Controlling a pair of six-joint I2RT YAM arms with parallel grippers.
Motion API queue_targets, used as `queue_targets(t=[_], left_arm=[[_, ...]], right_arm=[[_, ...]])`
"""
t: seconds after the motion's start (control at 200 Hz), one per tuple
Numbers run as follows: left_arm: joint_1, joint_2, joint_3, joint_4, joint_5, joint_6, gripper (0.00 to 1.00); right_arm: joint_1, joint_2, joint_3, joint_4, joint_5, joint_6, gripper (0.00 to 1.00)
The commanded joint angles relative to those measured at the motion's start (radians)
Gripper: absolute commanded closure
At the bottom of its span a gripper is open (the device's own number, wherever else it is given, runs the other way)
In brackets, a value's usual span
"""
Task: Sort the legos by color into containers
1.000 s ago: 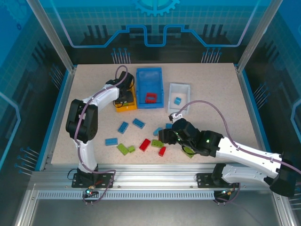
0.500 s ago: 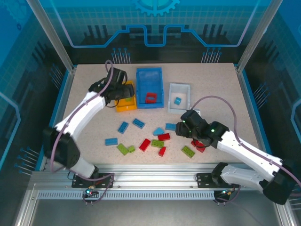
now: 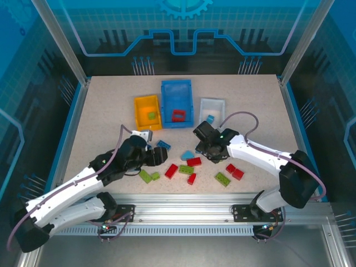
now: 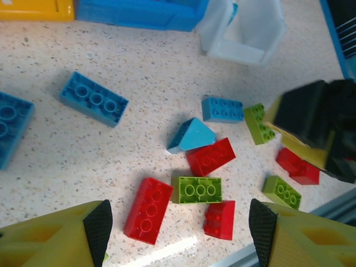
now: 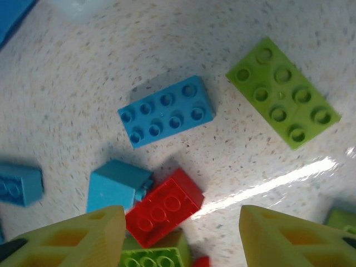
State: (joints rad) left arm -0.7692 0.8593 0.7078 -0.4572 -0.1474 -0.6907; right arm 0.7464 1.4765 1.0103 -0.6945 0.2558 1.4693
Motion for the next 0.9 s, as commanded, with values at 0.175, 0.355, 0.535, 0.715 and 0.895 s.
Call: queue_targets(t=[0.175,0.355,0.535,0.715,0.895], left_arm=[[-0.010,-0.057,0.002,0.062,0.003,-0.019,0.30],[-0.015,-0.055,0.009,0.059,0.009,-0.018,0.30],[-0.018,-0.057,0.018,0.046,0.008,-0.010,0.30],[-0.021,-0.058,0.020,0.041,0.002,-0.010,0.31],[-0.022,-0.068,0.025,0.030,-0.004,-0.001,0.31]], right_arm=[[-0.097,0.166,0.113,0.046,-0.062,0.376,0.36],[-0.149,0.236,0.088,0.118,-0.165,0.461,0.34],[-0.157,0.269,0.078,0.149,-0.188,0.503,0.29],[-0.160,0.336,0.103,0.133,-0.198,0.527,0.37],[-0.165,0.355,0.082,0.160,-0.173,0.523,0.54]])
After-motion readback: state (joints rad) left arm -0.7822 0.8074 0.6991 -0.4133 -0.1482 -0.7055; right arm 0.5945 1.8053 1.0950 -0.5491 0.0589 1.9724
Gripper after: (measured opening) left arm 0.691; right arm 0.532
